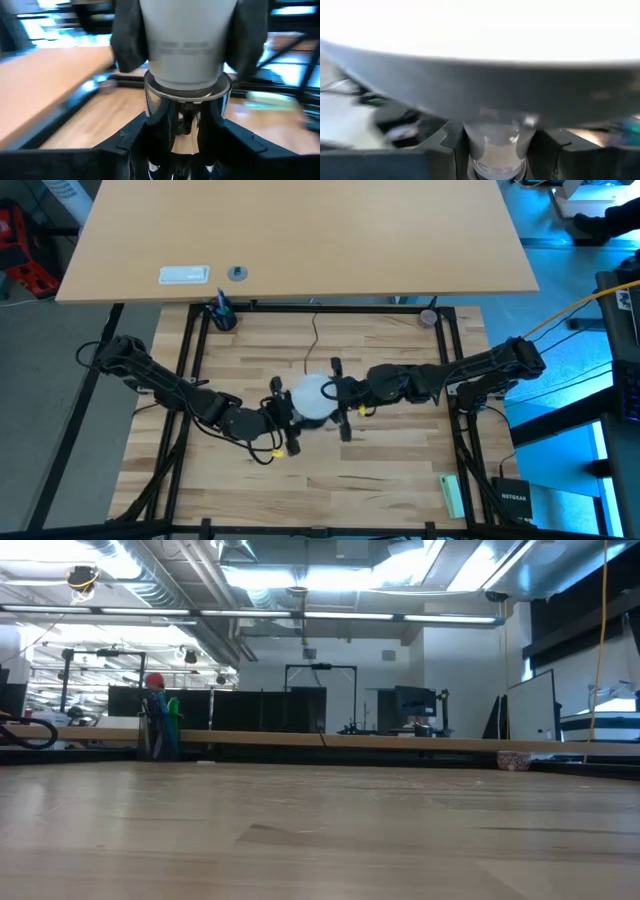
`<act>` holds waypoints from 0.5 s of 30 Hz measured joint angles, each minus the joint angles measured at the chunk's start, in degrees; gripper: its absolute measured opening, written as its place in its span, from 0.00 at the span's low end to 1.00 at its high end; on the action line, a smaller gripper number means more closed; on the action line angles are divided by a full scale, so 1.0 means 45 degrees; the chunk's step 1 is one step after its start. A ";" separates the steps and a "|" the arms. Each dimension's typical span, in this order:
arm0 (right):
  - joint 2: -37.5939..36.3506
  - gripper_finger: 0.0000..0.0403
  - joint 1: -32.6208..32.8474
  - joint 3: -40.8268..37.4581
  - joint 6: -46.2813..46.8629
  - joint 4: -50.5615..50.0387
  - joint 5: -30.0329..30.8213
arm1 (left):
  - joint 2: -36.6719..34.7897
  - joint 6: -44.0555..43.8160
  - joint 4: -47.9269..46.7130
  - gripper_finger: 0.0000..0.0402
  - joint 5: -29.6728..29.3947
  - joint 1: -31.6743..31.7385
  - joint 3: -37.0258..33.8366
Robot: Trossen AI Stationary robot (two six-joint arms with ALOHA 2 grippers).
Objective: Screw lightbulb
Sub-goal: Remove the lightbulb from the lamp
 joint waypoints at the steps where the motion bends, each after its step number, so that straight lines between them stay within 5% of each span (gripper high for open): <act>1: -0.0042 0.36 0.0000 0.0000 -0.0066 -0.0019 -0.0838 | -0.0051 0.0142 0.0057 0.42 0.0712 0.0000 0.0005; 9: 0.0240 0.36 -0.0034 0.0000 -0.0607 0.0903 -0.7603 | 0.0177 -0.0015 0.1520 0.42 0.8787 0.0657 0.0029; 15: 0.0494 0.36 -0.0016 -0.0005 -0.0467 0.1190 -0.7660 | 0.0473 -0.0262 0.1636 0.42 0.9687 0.0971 0.0029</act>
